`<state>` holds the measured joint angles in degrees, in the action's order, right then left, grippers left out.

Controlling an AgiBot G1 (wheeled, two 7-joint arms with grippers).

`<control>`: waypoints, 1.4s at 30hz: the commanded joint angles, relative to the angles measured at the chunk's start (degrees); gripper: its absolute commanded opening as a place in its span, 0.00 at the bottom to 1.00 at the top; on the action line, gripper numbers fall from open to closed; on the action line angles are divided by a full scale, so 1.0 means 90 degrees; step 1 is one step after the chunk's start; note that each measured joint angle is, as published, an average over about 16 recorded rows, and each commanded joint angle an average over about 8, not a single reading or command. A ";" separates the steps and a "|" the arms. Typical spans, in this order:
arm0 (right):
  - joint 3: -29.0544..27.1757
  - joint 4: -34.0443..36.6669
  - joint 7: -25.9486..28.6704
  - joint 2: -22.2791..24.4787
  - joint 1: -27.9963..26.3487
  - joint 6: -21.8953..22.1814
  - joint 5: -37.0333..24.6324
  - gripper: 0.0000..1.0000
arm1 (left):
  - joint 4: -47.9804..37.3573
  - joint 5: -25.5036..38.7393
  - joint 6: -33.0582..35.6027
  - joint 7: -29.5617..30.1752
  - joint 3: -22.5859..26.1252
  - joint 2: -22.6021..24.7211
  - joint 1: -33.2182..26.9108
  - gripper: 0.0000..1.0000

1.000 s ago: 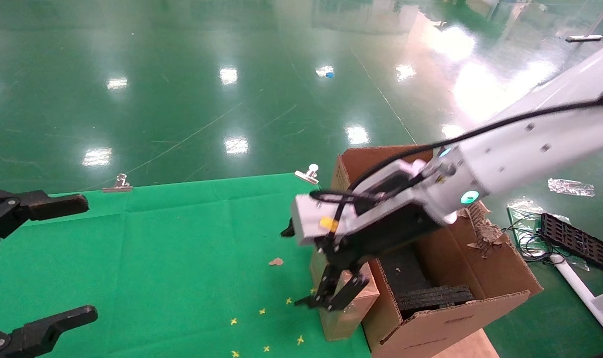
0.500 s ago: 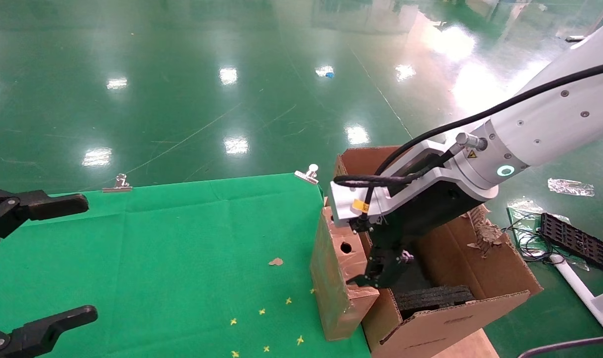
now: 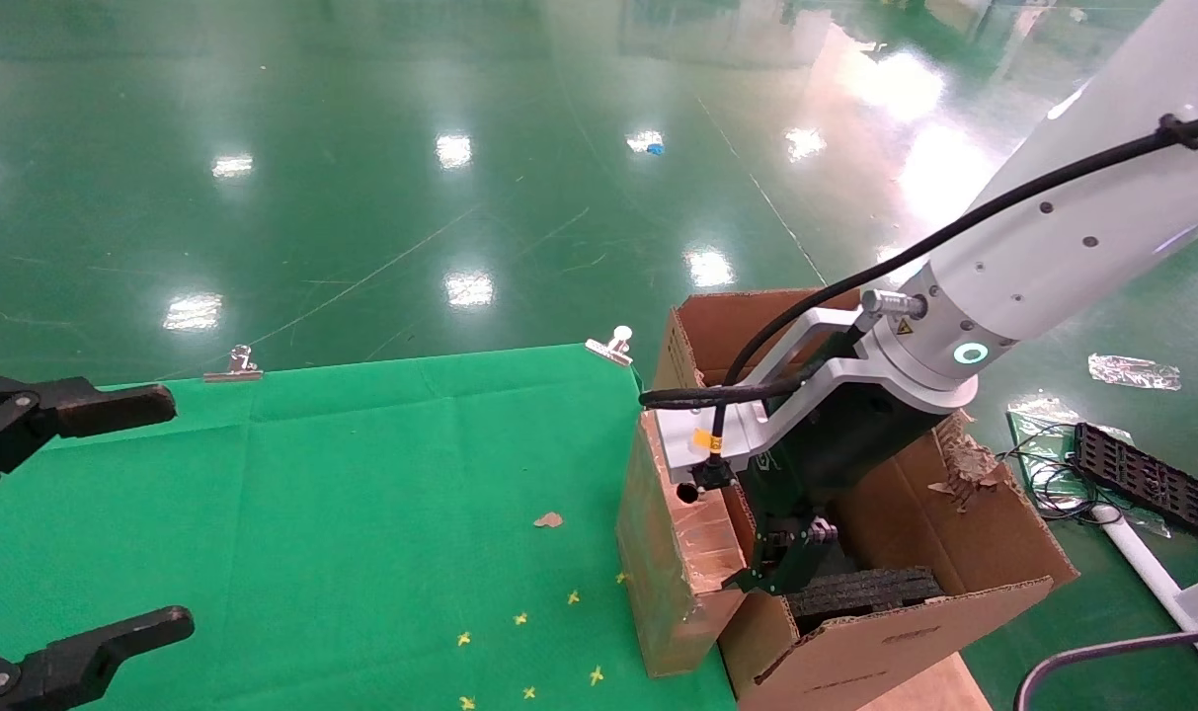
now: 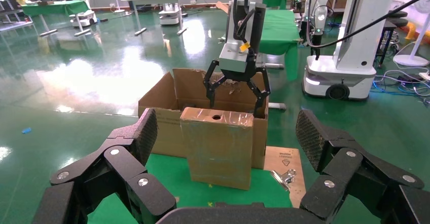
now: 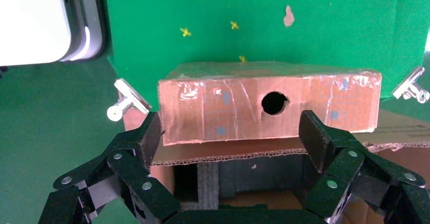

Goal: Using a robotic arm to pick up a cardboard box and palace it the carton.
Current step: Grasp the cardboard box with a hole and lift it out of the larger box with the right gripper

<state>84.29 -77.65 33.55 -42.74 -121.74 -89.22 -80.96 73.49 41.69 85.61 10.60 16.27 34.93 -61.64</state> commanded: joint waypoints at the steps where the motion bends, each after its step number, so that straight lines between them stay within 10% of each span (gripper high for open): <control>1: 0.0149 0.0000 0.0066 -0.0056 -0.0082 0.0020 -0.0013 1.00 | 0.0000 -0.0001 0.0000 0.0000 0.0001 0.0000 0.0000 1.00; 24: 0.0837 -0.0004 0.0882 -0.0422 -0.0370 0.0447 -0.0405 1.00 | 0.0000 -0.0008 -0.0005 -0.0006 0.0011 -0.0005 -0.0002 1.00; 42: 0.0718 0.1425 0.4678 -0.0526 -0.0242 0.0525 0.0403 1.00 | 0.0000 -0.0013 -0.0008 -0.0009 0.0019 -0.0008 -0.0004 1.00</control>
<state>91.02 -65.10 74.43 -47.67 -123.91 -84.52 -78.26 73.49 41.58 85.53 10.52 16.44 34.86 -61.67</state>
